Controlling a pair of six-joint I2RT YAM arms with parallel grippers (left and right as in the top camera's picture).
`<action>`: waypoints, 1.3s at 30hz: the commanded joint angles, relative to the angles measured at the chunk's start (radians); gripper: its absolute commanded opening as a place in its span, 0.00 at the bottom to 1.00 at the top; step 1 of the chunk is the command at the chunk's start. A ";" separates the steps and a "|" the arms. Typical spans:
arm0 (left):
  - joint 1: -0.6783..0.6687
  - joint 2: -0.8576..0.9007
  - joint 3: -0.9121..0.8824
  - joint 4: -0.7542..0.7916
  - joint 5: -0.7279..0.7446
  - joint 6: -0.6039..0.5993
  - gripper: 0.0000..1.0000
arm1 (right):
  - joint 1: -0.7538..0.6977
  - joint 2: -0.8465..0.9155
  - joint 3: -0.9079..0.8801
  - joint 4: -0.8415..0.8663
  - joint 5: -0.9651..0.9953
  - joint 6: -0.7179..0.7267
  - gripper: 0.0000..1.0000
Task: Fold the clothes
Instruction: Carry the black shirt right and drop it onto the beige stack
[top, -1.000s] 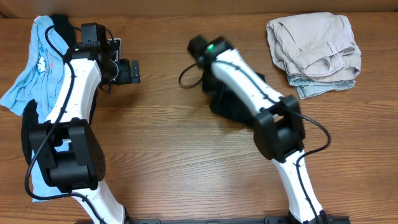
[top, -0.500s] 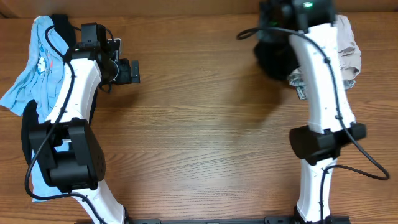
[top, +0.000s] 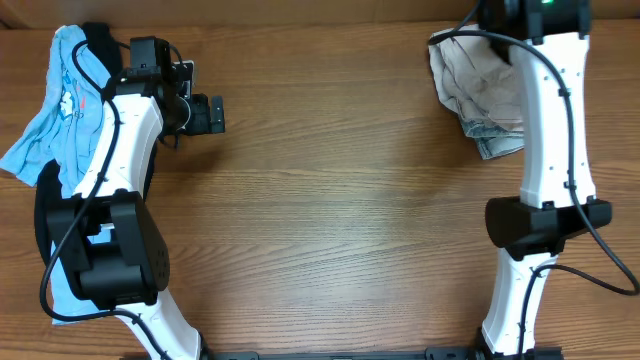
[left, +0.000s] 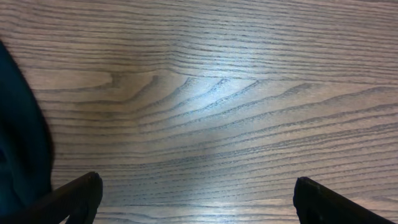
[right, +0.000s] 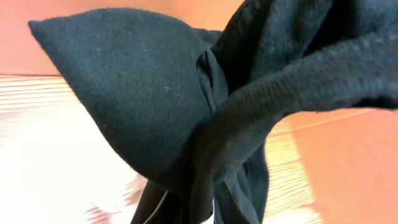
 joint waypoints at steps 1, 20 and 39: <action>0.005 -0.004 0.010 0.002 -0.002 -0.009 1.00 | -0.060 0.009 -0.012 0.033 0.023 -0.158 0.04; 0.004 -0.004 0.010 0.053 -0.002 -0.010 1.00 | -0.261 0.011 -0.380 0.367 -0.262 -0.356 0.04; 0.004 -0.004 0.010 0.062 -0.002 -0.010 1.00 | -0.120 0.007 -0.566 0.411 -0.531 -0.098 1.00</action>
